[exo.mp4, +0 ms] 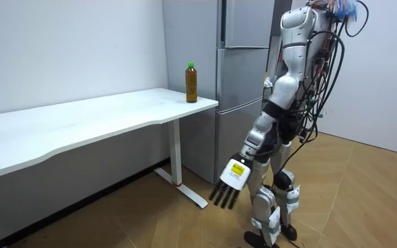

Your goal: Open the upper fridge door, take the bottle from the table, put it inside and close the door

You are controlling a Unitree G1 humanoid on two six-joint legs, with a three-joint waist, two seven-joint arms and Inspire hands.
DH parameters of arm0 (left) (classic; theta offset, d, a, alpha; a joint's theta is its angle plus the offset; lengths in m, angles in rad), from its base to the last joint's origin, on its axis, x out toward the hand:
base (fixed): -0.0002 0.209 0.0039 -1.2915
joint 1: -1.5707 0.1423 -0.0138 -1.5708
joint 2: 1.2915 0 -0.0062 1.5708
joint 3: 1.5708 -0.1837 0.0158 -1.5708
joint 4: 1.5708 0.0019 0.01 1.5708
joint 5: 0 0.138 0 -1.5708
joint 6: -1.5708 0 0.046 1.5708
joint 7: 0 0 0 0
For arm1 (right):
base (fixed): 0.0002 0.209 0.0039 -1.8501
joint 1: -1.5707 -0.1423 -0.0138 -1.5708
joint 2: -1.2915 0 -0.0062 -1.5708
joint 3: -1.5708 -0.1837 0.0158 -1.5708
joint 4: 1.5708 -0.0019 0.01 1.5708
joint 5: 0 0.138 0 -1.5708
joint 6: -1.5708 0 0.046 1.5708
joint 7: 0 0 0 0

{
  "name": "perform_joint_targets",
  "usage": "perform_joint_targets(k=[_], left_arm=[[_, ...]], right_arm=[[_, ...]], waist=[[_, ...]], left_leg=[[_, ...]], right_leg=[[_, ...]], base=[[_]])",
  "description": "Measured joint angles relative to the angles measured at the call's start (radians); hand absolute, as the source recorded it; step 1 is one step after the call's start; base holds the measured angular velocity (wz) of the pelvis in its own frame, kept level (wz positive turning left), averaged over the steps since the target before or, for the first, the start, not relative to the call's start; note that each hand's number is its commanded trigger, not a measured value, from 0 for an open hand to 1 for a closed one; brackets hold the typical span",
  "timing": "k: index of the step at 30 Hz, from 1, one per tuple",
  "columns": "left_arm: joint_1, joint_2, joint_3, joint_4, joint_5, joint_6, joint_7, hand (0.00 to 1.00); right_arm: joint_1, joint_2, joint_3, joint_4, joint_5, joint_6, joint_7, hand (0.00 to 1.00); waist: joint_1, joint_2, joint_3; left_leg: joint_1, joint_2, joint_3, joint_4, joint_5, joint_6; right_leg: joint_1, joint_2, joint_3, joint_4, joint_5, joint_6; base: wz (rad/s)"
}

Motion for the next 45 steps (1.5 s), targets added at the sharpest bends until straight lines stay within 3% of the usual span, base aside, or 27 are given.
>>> perform_joint_targets(k=[3, 9, 14, 22, 28, 32, 40, 45], left_arm=[[-0.008, 0.003, 0.030, -0.049, -0.087, -0.054, 0.056, 0.00], [-0.009, 0.006, 0.050, -0.166, -0.168, -0.064, 0.118, 0.00], [-0.010, 0.020, 0.070, -0.313, -0.200, -0.112, 0.181, 0.00], [-0.014, 0.021, 0.111, -0.640, -0.199, -0.130, 0.224, 0.00], [-0.067, 0.024, 0.165, -0.904, -0.197, -0.140, 0.270, 0.00], [-0.072, 0.026, 0.167, -1.066, -0.197, -0.141, 0.284, 0.00], [-0.131, 0.026, 0.138, -1.244, -0.176, -0.141, 0.233, 0.00], [-0.212, 0.026, 0.113, -1.317, -0.169, -0.141, 0.187, 0.00]], right_arm=[[0.008, -0.008, -0.035, 0.000, -0.007, -0.001, -0.012, 0.00], [0.016, -0.008, -0.080, -0.003, -0.020, -0.001, -0.011, 0.00], [0.023, -0.008, -0.108, -0.006, -0.060, -0.001, -0.018, 0.00], [0.049, -0.002, -0.126, -0.066, -0.119, -0.017, -0.031, 0.00], [0.048, 0.003, -0.126, -0.055, -0.137, -0.013, -0.042, 0.00], [0.050, 0.005, -0.126, -0.057, -0.139, -0.013, -0.049, 0.00], [0.047, 0.005, -0.124, -0.058, -0.135, -0.014, -0.050, 0.00], [0.040, 0.006, -0.117, -0.058, -0.140, -0.023, -0.038, 0.00]], waist=[[0.002, 0.017, -0.0004], [-0.004, 0.030, -0.0001], [-0.002, 0.029, -0.0009], [0.009, 0.034, -0.0071], [0.010, 0.035, -0.0046], [0.005, 0.035, -0.0041], [-0.002, 0.042, -0.0004], [-0.027, 0.042, 0.0053]], left_leg=[[0.005, 0.000, 0.001, -0.002, 0.000, 0.000], [0.010, 0.000, 0.000, -0.001, 0.000, 0.000], [0.003, 0.000, 0.002, -0.002, 0.000, 0.000], [0.017, 0.003, 0.004, -0.008, -0.001, -0.003], [0.017, 0.003, 0.002, -0.007, -0.003, -0.002], [0.018, 0.003, 0.002, -0.006, -0.003, -0.002], [-0.004, 0.004, -0.005, 0.007, -0.004, -0.003], [0.000, 0.004, -0.005, 0.010, -0.004, -0.003]], right_leg=[[0.001, 0.001, 0.004, 0.000, 0.000, 0.000], [0.001, 0.005, 0.003, 0.001, 0.000, -0.001], [-0.004, 0.005, 0.005, 0.002, 0.000, -0.001], [0.000, 0.010, 0.004, 0.006, 0.002, -0.002], [-0.003, 0.010, 0.007, 0.019, 0.002, -0.002], [-0.003, 0.010, 0.008, 0.021, 0.002, -0.002], [-0.010, 0.011, 0.009, 0.020, 0.002, -0.003], [-0.004, 0.011, 0.008, 0.020, 0.002, -0.003]], base=[[-0.04], [0.00], [0.00], [-0.02], [0.00], [0.00], [0.02], [0.01]])
